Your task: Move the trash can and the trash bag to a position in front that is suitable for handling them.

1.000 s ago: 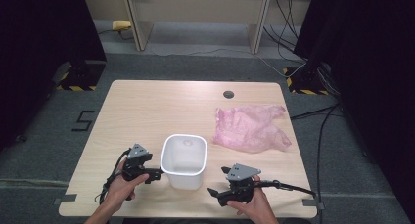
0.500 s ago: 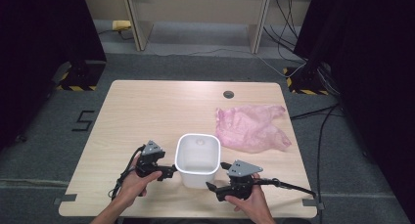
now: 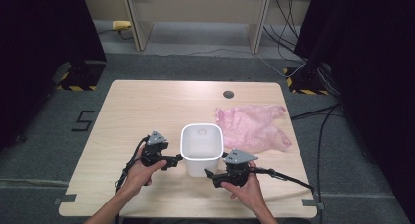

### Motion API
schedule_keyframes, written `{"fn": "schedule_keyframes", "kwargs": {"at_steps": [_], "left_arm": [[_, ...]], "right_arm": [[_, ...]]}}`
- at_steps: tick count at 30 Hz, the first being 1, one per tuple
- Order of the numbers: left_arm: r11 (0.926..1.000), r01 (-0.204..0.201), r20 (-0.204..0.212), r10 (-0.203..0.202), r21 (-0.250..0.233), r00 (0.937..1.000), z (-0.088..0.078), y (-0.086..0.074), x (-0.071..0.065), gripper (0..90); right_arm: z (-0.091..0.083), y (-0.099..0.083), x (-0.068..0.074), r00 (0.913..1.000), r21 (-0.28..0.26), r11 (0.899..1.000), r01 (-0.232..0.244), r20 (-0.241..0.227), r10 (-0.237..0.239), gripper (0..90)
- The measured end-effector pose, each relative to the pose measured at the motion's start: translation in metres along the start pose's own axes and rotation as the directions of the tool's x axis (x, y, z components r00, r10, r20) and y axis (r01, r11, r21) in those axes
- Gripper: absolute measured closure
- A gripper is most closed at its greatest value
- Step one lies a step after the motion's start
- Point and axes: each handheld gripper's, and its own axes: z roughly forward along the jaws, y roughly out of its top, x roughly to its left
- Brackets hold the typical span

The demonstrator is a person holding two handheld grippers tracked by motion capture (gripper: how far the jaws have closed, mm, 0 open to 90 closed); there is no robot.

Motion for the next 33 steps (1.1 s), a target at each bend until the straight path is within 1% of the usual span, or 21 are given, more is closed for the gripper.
{"fn": "schedule_keyframes", "kwargs": {"at_steps": [2, 3, 6, 8, 12, 14, 15, 17, 19, 20, 22, 23, 24, 25, 26, 27, 28, 30, 31, 32, 33], "left_arm": [[1.0000, 0.004, -0.009, -0.004, -0.005, 1.0000, 0.001, 0.004, 0.003, 19.7], [0.9999, 0.009, -0.012, -0.009, -0.010, 0.9999, 0.002, 0.006, 0.006, 19.7], [0.9994, 0.032, -0.008, -0.032, -0.012, 0.9994, 0.005, 0.008, 0.011, 19.8], [0.9993, 0.034, -0.017, -0.034, -0.013, 0.9993, 0.008, 0.010, 0.013, 19.8], [0.9994, 0.031, -0.017, -0.031, -0.014, 0.9994, 0.010, 0.010, 0.015, 19.7], [0.9997, 0.017, -0.027, -0.017, -0.019, 0.9995, 0.011, 0.008, 0.019, 18.1], [0.9998, 0.011, -0.038, -0.012, -0.016, 0.9992, 0.009, 0.006, 0.021, 18.0], [0.9999, 0.012, -0.035, -0.012, -0.007, 0.9993, 0.006, -0.001, 0.026, 17.8], [1.0000, -0.004, -0.056, 0.004, -0.004, 0.9984, -0.001, -0.012, 0.035, 17.2], [1.0000, -0.004, -0.056, 0.004, -0.004, 0.9984, -0.001, -0.012, 0.035, 17.1], [0.9998, -0.019, -0.080, 0.020, 0.005, 0.9966, -0.006, -0.020, 0.042, 16.9], [0.9998, -0.020, -0.077, 0.019, -0.006, 0.9969, -0.009, -0.026, 0.048, 16.1], [0.9998, -0.020, -0.077, 0.019, -0.006, 0.9969, -0.009, -0.026, 0.048, 15.2], [0.9994, -0.033, -0.080, 0.032, -0.007, 0.9963, -0.011, -0.028, 0.051, 15.2], [0.9981, -0.062, -0.103, 0.062, 0.001, 0.9927, -0.013, -0.032, 0.054, 15.3], [0.9981, -0.062, -0.103, 0.062, 0.001, 0.9927, -0.013, -0.032, 0.054, 15.2], [0.9961, -0.085, -0.114, 0.087, 0.024, 0.9897, -0.013, -0.037, 0.056, 15.2], [0.9962, -0.085, -0.121, 0.087, 0.020, 0.9889, -0.013, -0.039, 0.057, 15.3], [0.9969, -0.075, -0.122, 0.077, 0.022, 0.9895, -0.012, -0.042, 0.058, 15.3], [0.9972, -0.068, -0.120, 0.071, 0.031, 0.9902, -0.011, -0.044, 0.060, 15.3], [0.9967, -0.067, -0.126, 0.073, 0.045, 0.9893, -0.009, -0.047, 0.061, 15.4]], "right_arm": [[0.005, 0.003, -0.002, 0.9999, 0.002, 1.000, 0.002, 0.015, -0.002, 15.4], [0.009, 0.005, -0.005, 0.9998, -0.007, 1.000, -0.017, 0.012, 0.017, 15.6], [0.012, 0.006, -0.008, 0.9994, -0.010, 0.999, -0.031, 0.016, 0.031, 16.5], [0.018, 0.007, -0.012, 0.9987, -0.007, 0.999, -0.044, 0.025, 0.044, 17.5], [0.024, 0.009, -0.016, 0.9986, -0.001, 0.999, -0.035, 0.041, 0.035, 17.7], [0.025, 0.010, -0.018, 0.9987, 0.001, 0.999, -0.032, 0.041, 0.032, 19.5], [0.024, 0.010, -0.018, 0.9988, 0.003, 1.000, -0.031, 0.037, 0.031, 19.9], [0.020, 0.009, -0.020, 0.9992, 0.006, 1.000, -0.019, 0.034, 0.019, 19.7], [0.009, 0.006, -0.027, 0.9963, 0.018, 1.000, 0.019, 0.083, -0.020, 20.6], [0.009, 0.006, -0.027, 0.9963, 0.018, 1.000, 0.019, 0.083, -0.020, 20.6], [0.002, 0.005, -0.036, 0.9908, 0.032, 0.999, 0.030, 0.131, -0.034, 25.7], [-0.004, 0.003, -0.046, 0.9808, 0.040, 0.998, 0.049, 0.187, -0.056, 29.2], [-0.004, 0.003, -0.046, 0.9808, 0.040, 0.998, 0.049, 0.187, -0.056, 29.2], [-0.005, 0.003, -0.050, 0.9767, 0.054, 0.997, 0.055, 0.205, -0.065, 29.4], [-0.005, 0.002, -0.058, 0.9736, 0.056, 0.997, 0.049, 0.220, -0.060, 33.2], [-0.004, 0.002, -0.061, 0.9750, 0.056, 0.998, 0.040, 0.216, -0.051, 34.7], [-0.003, 0.001, -0.064, 0.9766, 0.056, 0.998, 0.031, 0.211, -0.042, 36.6], [-0.002, 0.001, -0.066, 0.9780, 0.064, 0.997, 0.031, 0.204, -0.043, 39.2], [0.004, -0.001, -0.067, 0.9782, 0.093, 0.994, 0.063, 0.192, -0.079, 44.9], [0.004, -0.001, -0.067, 0.9782, 0.093, 0.994, 0.063, 0.192, -0.079, 44.9], [0.011, -0.002, -0.069, 0.9794, 0.123, 0.990, 0.073, 0.178, -0.095, 48.6]]}}
